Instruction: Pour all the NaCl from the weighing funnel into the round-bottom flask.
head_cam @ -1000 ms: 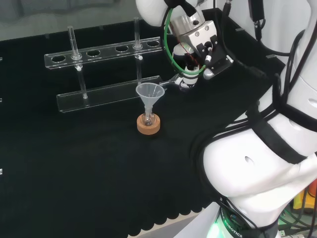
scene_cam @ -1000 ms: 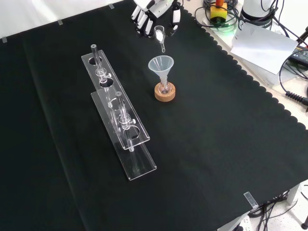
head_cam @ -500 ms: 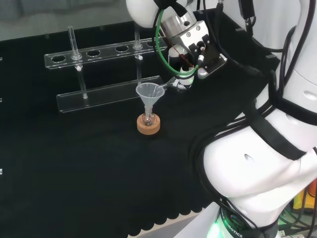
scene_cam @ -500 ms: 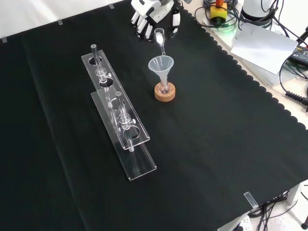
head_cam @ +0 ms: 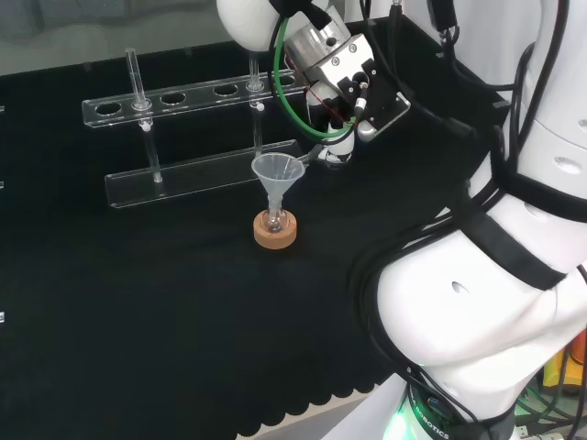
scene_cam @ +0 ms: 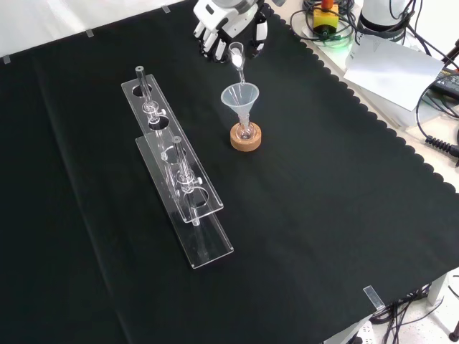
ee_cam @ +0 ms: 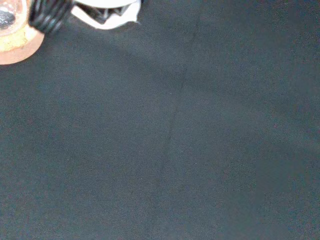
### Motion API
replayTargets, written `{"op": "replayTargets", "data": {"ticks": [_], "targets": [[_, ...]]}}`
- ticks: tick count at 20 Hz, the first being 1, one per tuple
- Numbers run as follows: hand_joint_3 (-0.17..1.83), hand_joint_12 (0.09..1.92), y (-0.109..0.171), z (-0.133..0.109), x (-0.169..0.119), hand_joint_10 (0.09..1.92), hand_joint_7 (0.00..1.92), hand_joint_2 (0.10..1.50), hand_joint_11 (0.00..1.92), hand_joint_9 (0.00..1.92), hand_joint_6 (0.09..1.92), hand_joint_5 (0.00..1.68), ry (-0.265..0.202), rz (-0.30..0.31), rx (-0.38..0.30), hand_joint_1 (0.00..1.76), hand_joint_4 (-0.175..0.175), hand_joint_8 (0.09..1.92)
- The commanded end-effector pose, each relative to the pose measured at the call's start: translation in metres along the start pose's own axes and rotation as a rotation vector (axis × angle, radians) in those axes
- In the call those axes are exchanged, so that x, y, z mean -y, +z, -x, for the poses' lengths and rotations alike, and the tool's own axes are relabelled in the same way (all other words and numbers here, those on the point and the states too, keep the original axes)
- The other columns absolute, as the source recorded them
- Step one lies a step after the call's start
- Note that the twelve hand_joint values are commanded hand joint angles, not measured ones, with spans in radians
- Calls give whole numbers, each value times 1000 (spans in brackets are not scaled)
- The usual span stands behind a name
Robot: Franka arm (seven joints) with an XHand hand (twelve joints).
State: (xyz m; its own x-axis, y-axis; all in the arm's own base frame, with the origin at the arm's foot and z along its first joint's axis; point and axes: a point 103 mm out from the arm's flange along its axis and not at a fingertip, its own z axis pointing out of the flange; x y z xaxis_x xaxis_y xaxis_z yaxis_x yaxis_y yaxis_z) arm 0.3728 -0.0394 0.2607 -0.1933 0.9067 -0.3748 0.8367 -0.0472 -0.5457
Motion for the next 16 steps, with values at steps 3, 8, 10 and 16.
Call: {"op": "replayTargets", "data": {"ticks": [3, 8, 10, 16], "targets": [[686, 1303, -9, -3, -2, 543, 445, 704, 398, 700, 938, 1129, 7, -44, 27, 1077, 175, 631], [687, 1303, -13, -4, -3, 542, 441, 704, 396, 700, 938, 1129, 12, -62, 40, 1077, 175, 629], [687, 1302, -13, -5, -3, 541, 439, 704, 395, 699, 938, 1129, 15, -63, 48, 1077, 175, 628], [687, 1302, -13, -6, -2, 540, 435, 704, 393, 699, 938, 1129, 14, -73, 56, 1077, 175, 628]]}}
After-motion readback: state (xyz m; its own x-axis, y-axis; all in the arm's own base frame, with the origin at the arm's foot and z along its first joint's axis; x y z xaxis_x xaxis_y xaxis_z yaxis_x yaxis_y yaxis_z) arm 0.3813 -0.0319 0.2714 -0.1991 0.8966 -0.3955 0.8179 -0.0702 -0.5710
